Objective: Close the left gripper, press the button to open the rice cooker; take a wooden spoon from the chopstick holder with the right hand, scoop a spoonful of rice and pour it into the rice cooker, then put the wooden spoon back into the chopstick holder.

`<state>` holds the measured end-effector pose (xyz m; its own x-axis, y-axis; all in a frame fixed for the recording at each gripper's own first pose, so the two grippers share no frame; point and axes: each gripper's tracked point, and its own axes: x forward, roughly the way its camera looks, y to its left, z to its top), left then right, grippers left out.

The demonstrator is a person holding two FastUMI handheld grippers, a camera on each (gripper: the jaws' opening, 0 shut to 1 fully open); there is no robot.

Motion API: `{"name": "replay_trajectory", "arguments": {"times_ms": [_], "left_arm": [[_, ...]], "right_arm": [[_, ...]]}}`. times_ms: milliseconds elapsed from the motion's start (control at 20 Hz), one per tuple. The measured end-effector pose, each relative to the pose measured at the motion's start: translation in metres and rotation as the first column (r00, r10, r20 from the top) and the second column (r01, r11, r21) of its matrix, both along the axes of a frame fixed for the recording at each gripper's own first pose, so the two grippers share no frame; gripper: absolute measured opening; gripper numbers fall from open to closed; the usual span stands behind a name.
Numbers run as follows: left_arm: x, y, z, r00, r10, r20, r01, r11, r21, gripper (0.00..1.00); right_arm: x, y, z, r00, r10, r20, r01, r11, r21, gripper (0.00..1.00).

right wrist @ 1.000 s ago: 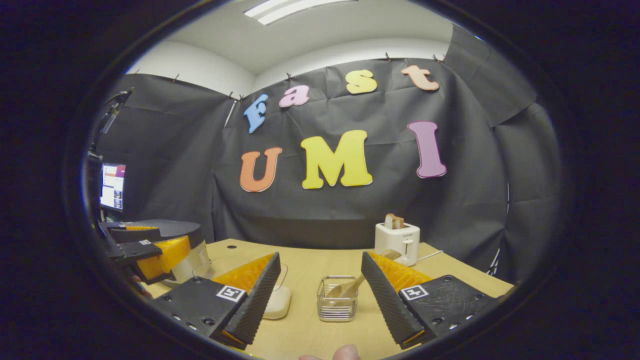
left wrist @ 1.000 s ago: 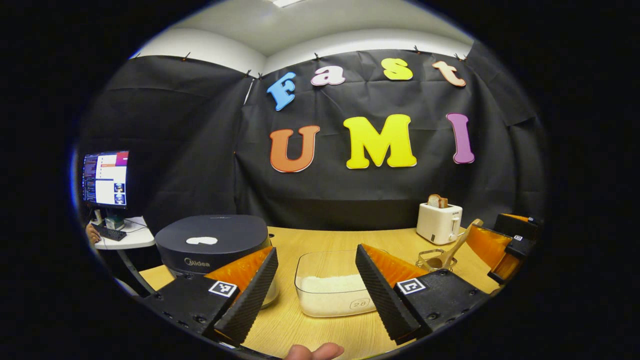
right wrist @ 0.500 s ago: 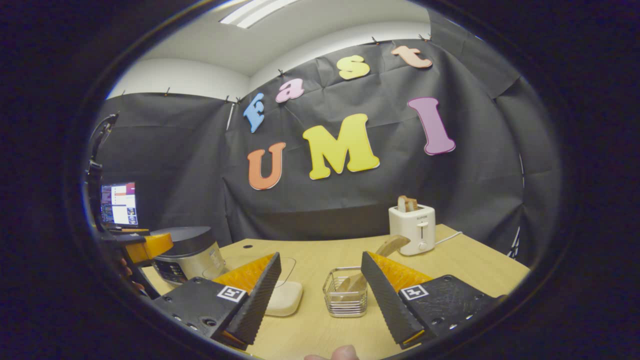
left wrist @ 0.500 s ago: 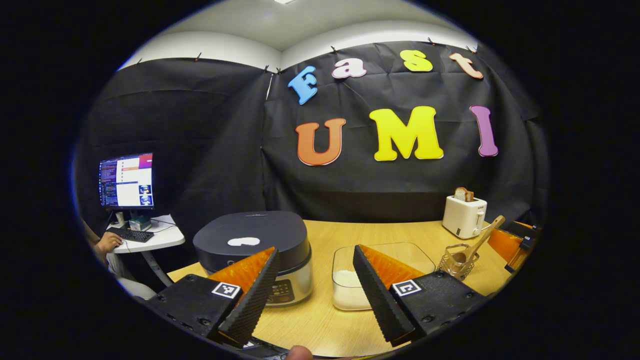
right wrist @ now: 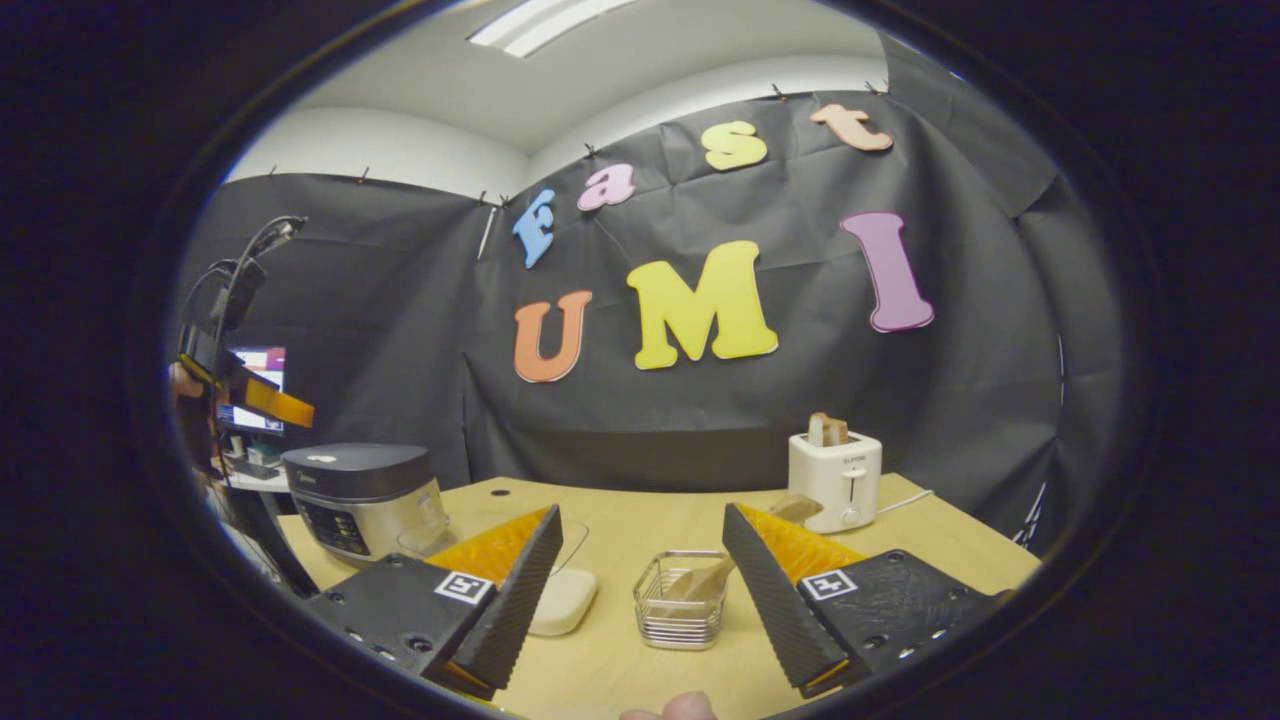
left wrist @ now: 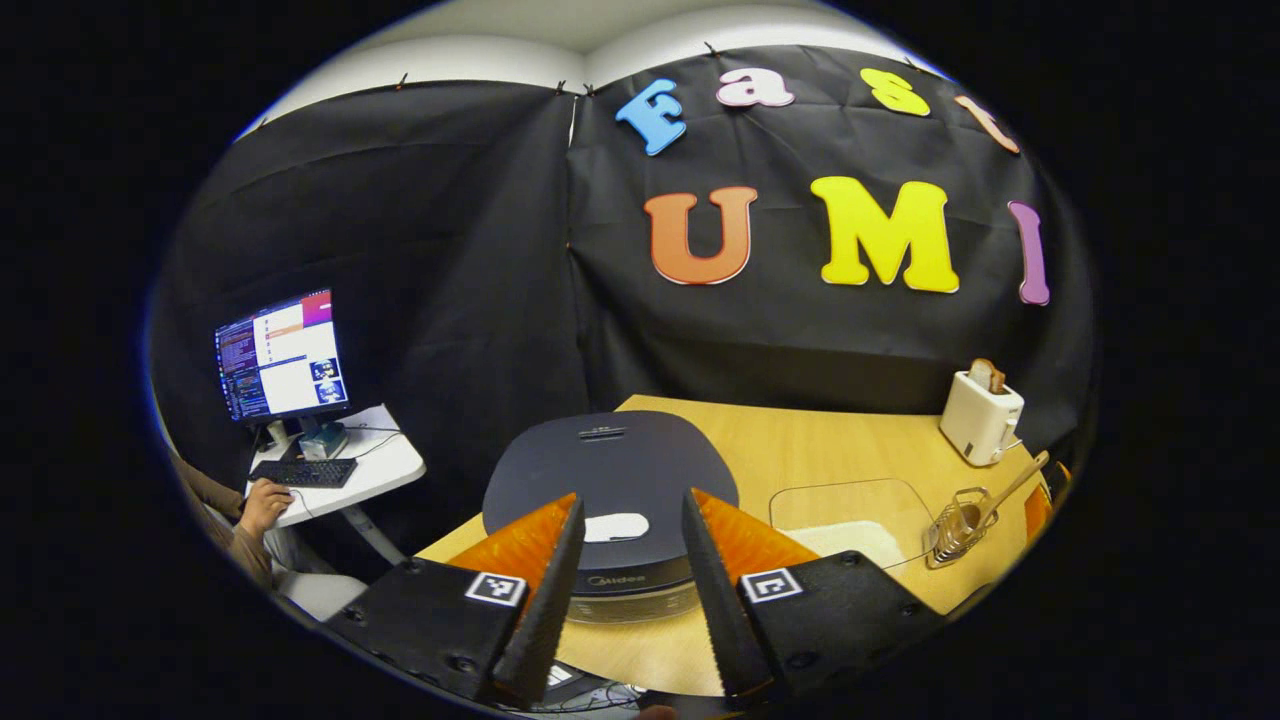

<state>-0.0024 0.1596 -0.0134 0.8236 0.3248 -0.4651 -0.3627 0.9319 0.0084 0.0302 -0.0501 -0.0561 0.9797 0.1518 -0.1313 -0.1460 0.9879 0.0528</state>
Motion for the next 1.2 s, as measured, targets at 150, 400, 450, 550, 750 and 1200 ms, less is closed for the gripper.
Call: {"name": "replay_trajectory", "arguments": {"times_ms": [150,400,450,550,750,1200], "left_arm": [[0.009,-0.002,-0.013,0.996,-0.012,-0.091,0.001,0.992,-0.124,0.41],[0.018,0.005,-0.036,0.972,-0.058,-0.226,0.017,0.984,-0.179,0.08],[0.018,0.004,-0.042,0.967,-0.059,-0.249,0.008,0.979,-0.202,0.06],[0.019,0.007,-0.051,0.959,-0.048,-0.279,-0.017,0.974,-0.224,0.03],[0.016,0.011,-0.058,0.944,-0.046,-0.325,-0.034,0.971,-0.235,0.03],[0.015,0.013,-0.061,0.946,-0.045,-0.320,-0.001,0.990,-0.142,0.03]], "right_arm": [[-0.001,-0.005,-0.001,1.000,-0.004,0.012,0.005,1.000,-0.017,0.96],[-0.001,-0.012,0.003,0.999,0.000,0.042,0.001,1.000,-0.017,0.96],[0.000,-0.014,0.001,0.999,-0.008,0.040,0.009,1.000,-0.013,0.96],[0.000,-0.016,0.002,0.999,-0.024,0.039,0.024,1.000,0.001,0.96],[0.004,-0.027,0.007,0.997,-0.047,0.063,0.045,0.999,0.028,0.92],[0.007,-0.015,-0.005,0.999,-0.023,0.037,0.022,1.000,0.020,0.96]]}}
